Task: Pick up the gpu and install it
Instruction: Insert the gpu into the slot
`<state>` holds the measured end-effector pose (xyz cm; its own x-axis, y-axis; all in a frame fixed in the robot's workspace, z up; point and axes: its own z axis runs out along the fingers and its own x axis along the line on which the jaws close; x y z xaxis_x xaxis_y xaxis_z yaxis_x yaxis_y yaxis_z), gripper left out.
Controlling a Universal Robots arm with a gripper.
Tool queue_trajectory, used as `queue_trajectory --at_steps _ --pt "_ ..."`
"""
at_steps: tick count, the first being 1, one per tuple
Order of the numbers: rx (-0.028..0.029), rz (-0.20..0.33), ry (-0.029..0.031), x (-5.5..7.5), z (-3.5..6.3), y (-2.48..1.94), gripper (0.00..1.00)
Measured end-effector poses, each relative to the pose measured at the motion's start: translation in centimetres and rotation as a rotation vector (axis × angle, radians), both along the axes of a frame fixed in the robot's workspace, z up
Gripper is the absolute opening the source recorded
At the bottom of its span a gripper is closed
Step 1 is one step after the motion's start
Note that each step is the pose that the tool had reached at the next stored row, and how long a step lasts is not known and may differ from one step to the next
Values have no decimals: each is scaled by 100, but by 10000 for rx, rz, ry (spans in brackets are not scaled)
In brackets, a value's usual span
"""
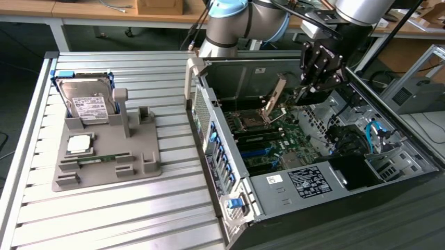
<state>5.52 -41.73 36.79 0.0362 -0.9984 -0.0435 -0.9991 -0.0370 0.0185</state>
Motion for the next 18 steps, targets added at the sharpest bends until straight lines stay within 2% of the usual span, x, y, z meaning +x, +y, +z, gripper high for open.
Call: queue_trajectory --at_steps 18 --pt "0 0 0 -165 -9 0 27"
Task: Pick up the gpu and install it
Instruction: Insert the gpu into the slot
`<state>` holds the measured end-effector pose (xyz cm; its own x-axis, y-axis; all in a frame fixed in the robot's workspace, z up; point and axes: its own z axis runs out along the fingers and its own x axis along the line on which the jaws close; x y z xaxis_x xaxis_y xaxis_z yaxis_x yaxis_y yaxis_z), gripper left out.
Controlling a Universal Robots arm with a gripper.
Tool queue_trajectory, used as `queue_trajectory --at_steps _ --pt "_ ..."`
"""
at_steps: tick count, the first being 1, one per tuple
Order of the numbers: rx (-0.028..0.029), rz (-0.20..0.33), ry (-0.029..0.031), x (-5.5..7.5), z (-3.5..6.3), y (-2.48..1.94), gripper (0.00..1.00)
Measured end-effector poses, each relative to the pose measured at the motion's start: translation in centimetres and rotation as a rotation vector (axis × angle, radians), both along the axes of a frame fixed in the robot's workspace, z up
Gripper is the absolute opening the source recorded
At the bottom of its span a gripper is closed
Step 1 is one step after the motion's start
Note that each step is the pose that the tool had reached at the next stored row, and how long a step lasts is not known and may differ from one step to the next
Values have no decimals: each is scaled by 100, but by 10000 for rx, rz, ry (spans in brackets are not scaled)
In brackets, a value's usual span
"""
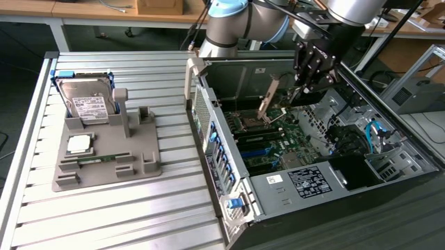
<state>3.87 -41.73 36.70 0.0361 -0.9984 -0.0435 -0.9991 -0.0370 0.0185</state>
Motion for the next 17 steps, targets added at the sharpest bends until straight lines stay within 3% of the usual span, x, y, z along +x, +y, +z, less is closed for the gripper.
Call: queue_trajectory --at_steps 17 --pt "-1 -29 0 -94 -106 -41 27"
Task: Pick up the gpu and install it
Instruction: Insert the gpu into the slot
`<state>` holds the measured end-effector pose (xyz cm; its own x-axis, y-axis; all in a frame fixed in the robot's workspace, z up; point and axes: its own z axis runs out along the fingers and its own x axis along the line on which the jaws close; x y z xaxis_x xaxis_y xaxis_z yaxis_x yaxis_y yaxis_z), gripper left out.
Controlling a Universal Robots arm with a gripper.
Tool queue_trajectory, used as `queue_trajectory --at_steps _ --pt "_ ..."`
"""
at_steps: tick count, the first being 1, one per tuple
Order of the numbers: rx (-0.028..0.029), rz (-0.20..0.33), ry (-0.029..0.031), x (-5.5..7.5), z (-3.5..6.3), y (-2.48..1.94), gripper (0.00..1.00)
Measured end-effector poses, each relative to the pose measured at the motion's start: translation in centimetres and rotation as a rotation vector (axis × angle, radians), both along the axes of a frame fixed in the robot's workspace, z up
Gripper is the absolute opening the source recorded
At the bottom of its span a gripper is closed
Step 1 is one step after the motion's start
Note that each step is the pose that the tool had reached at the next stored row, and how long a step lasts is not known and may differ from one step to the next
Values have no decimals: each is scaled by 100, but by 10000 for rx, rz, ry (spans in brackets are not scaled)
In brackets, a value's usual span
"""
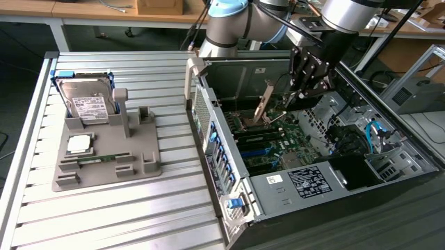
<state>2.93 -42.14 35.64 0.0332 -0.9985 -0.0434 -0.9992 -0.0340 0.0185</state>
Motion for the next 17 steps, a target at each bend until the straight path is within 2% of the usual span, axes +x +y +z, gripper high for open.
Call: queue_trajectory --at_steps 17 --pt "-17 0 0 -96 -77 -14 27"
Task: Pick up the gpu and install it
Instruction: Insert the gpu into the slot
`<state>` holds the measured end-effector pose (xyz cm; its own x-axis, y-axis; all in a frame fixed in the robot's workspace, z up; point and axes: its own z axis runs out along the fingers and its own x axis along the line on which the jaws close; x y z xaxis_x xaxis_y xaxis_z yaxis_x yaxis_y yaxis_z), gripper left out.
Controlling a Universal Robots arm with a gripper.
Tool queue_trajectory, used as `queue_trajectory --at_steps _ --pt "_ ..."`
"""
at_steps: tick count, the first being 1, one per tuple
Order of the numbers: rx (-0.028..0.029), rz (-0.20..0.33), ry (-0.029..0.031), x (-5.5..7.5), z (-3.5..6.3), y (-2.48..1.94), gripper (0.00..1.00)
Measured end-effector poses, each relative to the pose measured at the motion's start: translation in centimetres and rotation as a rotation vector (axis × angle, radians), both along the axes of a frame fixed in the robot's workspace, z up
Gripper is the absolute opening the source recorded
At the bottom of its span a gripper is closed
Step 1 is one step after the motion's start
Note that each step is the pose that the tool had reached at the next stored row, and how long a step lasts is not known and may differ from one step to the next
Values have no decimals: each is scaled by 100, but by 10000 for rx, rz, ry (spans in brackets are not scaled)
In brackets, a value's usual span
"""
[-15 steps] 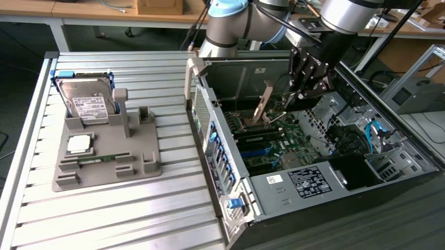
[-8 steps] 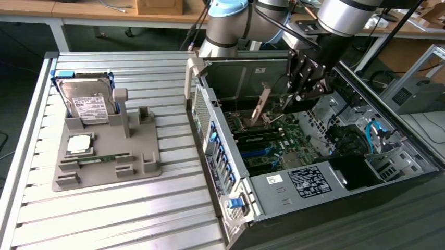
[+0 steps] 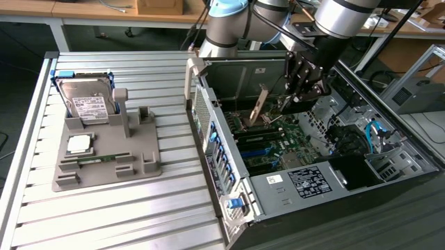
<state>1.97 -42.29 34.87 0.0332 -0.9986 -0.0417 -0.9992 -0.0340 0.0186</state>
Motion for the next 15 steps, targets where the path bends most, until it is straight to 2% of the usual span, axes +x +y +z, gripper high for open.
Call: queue_trajectory --at_steps 5,15 --pt "-20 0 0 -25 -22 0 27" --pt "-22 0 0 -124 -91 -5 27"
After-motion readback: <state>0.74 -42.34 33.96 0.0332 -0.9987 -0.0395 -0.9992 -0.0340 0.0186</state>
